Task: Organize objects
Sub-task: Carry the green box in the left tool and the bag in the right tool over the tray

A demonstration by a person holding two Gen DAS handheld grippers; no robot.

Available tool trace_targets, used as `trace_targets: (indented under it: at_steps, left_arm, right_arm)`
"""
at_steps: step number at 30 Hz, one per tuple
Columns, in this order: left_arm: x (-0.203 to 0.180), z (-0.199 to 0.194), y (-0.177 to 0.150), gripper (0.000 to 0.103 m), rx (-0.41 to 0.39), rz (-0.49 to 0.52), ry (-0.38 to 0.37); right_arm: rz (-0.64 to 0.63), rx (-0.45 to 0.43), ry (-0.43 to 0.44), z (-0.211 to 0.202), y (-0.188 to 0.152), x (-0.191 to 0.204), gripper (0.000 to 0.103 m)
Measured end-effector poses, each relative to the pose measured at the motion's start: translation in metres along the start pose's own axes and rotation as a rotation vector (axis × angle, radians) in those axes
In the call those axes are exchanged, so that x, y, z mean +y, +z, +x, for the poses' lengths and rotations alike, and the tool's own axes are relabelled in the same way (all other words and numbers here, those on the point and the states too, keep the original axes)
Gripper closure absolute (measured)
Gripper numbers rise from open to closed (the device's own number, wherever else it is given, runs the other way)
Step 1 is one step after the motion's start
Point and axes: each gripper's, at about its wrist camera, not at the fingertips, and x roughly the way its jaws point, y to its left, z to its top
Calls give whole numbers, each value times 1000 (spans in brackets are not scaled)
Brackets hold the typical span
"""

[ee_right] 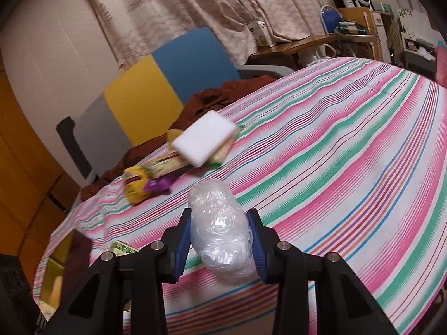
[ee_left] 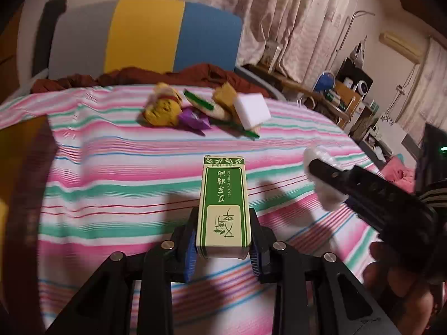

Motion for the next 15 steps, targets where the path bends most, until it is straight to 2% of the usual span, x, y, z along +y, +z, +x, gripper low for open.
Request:
trace_targets:
  at_steps: [5,15]
  left_arm:
    - [15,-41,-2,72,-52,-23,-12]
    - [72,-104,-7,72,-133,-135,44]
  right_arm:
    - [-46,30,62,-9,-14,34,65]
    - [-184,77,215,-25,-46,117,65]
